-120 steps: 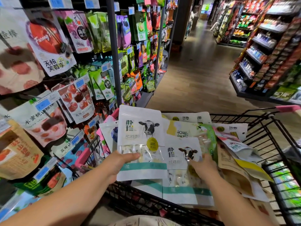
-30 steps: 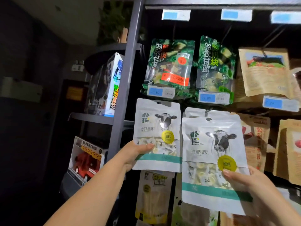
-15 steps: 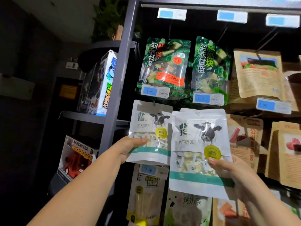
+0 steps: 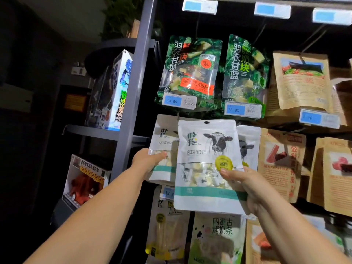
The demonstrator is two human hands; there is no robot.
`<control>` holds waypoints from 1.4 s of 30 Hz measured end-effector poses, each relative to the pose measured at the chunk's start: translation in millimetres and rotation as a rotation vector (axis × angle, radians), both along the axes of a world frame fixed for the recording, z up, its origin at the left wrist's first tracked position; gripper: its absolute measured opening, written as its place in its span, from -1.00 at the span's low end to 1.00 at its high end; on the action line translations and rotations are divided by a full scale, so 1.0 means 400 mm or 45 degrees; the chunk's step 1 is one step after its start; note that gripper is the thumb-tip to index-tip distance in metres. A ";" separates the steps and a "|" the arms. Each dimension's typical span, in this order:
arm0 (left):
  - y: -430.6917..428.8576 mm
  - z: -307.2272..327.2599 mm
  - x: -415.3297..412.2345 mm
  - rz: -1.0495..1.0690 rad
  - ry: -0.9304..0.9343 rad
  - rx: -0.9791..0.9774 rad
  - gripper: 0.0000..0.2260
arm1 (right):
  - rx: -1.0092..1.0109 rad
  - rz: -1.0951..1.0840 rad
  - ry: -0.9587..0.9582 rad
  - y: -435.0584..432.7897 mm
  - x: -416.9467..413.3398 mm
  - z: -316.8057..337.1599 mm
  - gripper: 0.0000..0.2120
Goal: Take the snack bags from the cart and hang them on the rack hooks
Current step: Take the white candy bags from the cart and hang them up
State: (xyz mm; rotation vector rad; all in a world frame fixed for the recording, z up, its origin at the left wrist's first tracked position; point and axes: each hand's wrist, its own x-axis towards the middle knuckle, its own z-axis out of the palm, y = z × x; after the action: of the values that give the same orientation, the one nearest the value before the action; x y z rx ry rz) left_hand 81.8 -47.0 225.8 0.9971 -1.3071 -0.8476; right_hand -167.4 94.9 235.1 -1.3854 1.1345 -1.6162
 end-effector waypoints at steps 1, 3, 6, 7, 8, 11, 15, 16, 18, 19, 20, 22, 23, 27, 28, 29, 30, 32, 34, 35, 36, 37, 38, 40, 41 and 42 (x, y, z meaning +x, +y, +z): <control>-0.012 -0.001 0.002 0.057 -0.049 -0.008 -0.78 | -0.006 0.018 -0.021 -0.005 0.012 0.005 -0.67; -0.029 -0.004 0.006 0.116 -0.197 0.037 -0.76 | -0.010 0.029 -0.064 -0.018 0.034 0.013 -0.85; -0.036 -0.003 0.003 0.237 -0.336 0.103 -0.71 | -0.005 0.055 -0.077 -0.038 0.065 0.026 -0.89; -0.034 0.001 0.001 0.309 -0.317 0.067 -0.70 | 0.004 0.073 -0.070 -0.043 0.077 0.030 -0.89; -0.022 0.009 0.000 0.375 -0.255 -0.008 -0.70 | 0.010 0.092 -0.065 -0.053 0.085 0.033 -0.89; 0.026 0.045 0.001 0.408 -0.012 -0.294 -0.75 | -0.011 0.122 -0.059 -0.079 0.104 0.041 -0.86; 0.098 0.084 0.013 -0.095 0.201 -0.164 -0.51 | -0.029 0.130 -0.002 -0.106 0.121 0.038 -0.88; 0.111 0.086 0.015 -0.240 0.226 -0.115 -0.55 | -0.031 0.129 0.000 -0.114 0.124 0.034 -0.88; 0.128 0.088 0.013 -0.464 0.231 -0.074 -0.67 | -0.033 0.132 -0.009 -0.127 0.132 0.027 -0.85; 0.133 0.086 0.009 -0.525 0.234 -0.065 -0.72 | -0.034 0.128 -0.014 -0.129 0.138 0.026 -0.83; 0.131 0.081 0.008 -0.557 0.244 -0.072 -0.72 | -0.042 0.129 -0.015 -0.134 0.141 0.025 -0.82; 0.129 0.076 0.006 -0.574 0.221 -0.098 -0.60 | -0.051 0.130 -0.020 -0.138 0.146 0.025 -0.80; 0.126 0.072 0.008 -0.578 0.201 -0.123 -0.62 | -0.056 0.138 -0.021 -0.136 0.149 0.025 -0.78; 0.123 0.060 0.016 -0.661 0.241 -0.186 -0.72 | -0.078 0.145 0.019 -0.141 0.146 0.016 -0.63; 0.120 0.058 0.015 -0.673 0.248 -0.203 -0.70 | -0.082 0.144 0.025 -0.145 0.143 0.014 -0.63; 0.118 0.058 0.014 -0.675 0.249 -0.215 -0.69 | -0.076 0.137 0.028 -0.147 0.141 0.013 -0.63; 0.118 0.060 0.014 -0.675 0.253 -0.221 -0.68 | -0.075 0.144 0.033 -0.152 0.138 0.012 -0.63; 0.114 0.063 0.010 -0.675 0.260 -0.241 -0.70 | -0.070 0.143 0.042 -0.156 0.135 0.014 -0.64; 0.110 0.068 0.005 -0.677 0.258 -0.245 -0.71 | -0.050 0.131 0.058 -0.167 0.129 0.017 -0.61; 0.105 0.072 0.004 -0.668 0.256 -0.239 -0.71 | -0.033 0.110 0.080 -0.169 0.130 0.021 -0.58; 0.100 0.075 0.002 -0.656 0.254 -0.232 -0.72 | -0.022 0.098 0.098 -0.175 0.130 0.024 -0.54; 0.093 0.078 0.001 -0.644 0.253 -0.223 -0.73 | -0.013 0.086 0.106 -0.180 0.132 0.029 -0.51; 0.087 0.082 0.001 -0.635 0.256 -0.204 -0.74 | -0.016 0.092 0.105 -0.186 0.133 0.032 -0.50; 0.070 0.088 0.003 -0.602 0.245 -0.156 -0.76 | 0.012 0.079 0.108 -0.194 0.140 0.038 -0.55; 0.060 0.091 0.004 -0.585 0.232 -0.135 -0.76 | 0.031 0.068 0.105 -0.199 0.143 0.041 -0.62; 0.052 0.095 0.005 -0.570 0.219 -0.110 -0.77 | 0.049 0.060 0.096 -0.202 0.147 0.044 -0.68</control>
State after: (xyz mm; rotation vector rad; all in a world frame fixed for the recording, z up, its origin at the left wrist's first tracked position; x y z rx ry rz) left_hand 84.0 -26.1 263.7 0.5529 -1.4259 -1.1763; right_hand -108.5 14.0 252.5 -1.4478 1.1619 -1.5131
